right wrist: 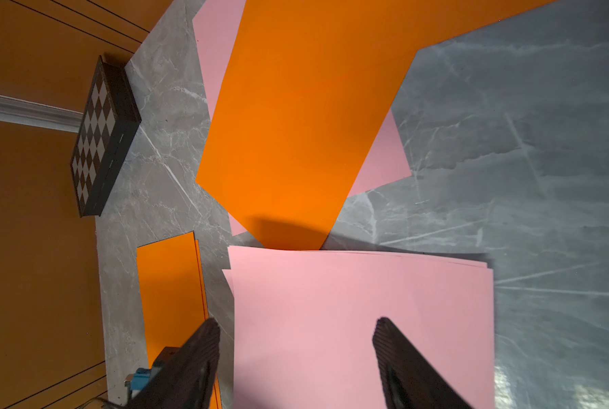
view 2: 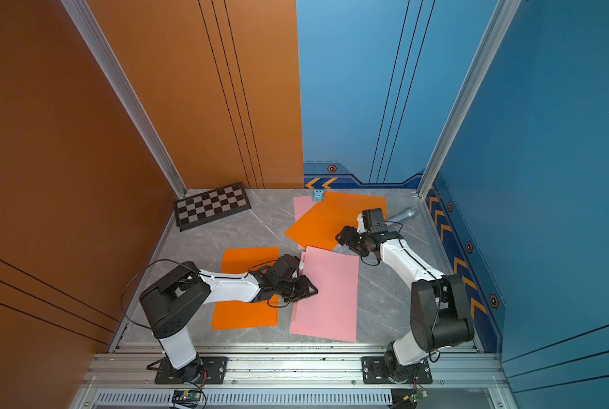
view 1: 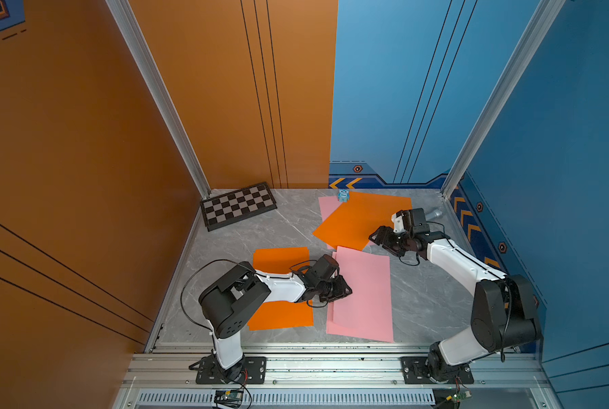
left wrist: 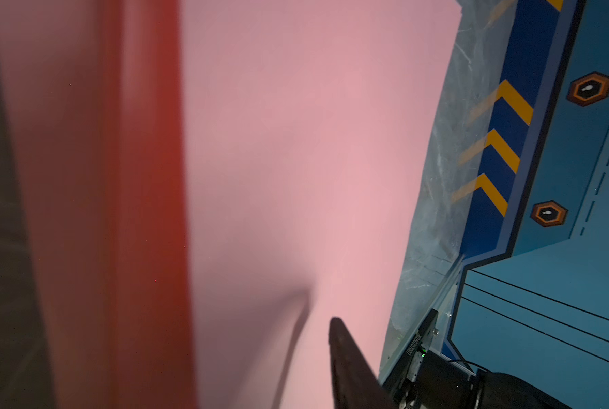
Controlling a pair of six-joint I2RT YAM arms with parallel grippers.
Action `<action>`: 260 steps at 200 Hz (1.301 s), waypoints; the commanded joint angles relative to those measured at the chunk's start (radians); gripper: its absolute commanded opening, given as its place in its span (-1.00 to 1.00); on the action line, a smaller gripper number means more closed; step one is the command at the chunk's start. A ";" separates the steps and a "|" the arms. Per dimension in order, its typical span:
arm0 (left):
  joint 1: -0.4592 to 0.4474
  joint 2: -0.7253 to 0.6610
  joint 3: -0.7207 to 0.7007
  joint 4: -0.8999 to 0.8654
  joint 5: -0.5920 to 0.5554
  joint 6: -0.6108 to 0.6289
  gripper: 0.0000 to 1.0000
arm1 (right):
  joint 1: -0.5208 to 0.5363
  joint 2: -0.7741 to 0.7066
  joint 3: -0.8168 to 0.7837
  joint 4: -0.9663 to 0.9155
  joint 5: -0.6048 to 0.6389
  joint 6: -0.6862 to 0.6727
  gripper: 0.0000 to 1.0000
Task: Sort the scattered colored papers by color
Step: Place the colored paper.
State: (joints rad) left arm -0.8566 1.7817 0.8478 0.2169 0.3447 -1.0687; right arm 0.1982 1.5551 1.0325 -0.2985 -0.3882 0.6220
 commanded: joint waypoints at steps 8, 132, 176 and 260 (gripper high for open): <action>0.006 -0.065 -0.030 -0.042 0.001 -0.002 0.96 | 0.048 0.038 -0.027 -0.003 0.042 -0.031 0.18; 0.100 -0.293 0.065 -0.557 -0.248 0.274 0.96 | 0.216 0.205 -0.053 0.050 0.138 -0.004 -1.00; 0.085 -0.219 0.129 -0.516 -0.245 0.289 0.96 | 0.218 0.097 -0.140 0.061 0.158 -0.018 -1.00; 0.180 -0.056 0.171 -0.291 -0.124 0.270 0.96 | 0.208 -0.140 -0.261 -0.068 0.209 -0.048 -1.00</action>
State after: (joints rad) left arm -0.7113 1.7008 0.9852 -0.1635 0.1654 -0.8078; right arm 0.4118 1.4334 0.8040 -0.2779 -0.2241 0.5987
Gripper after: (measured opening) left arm 0.981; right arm 0.046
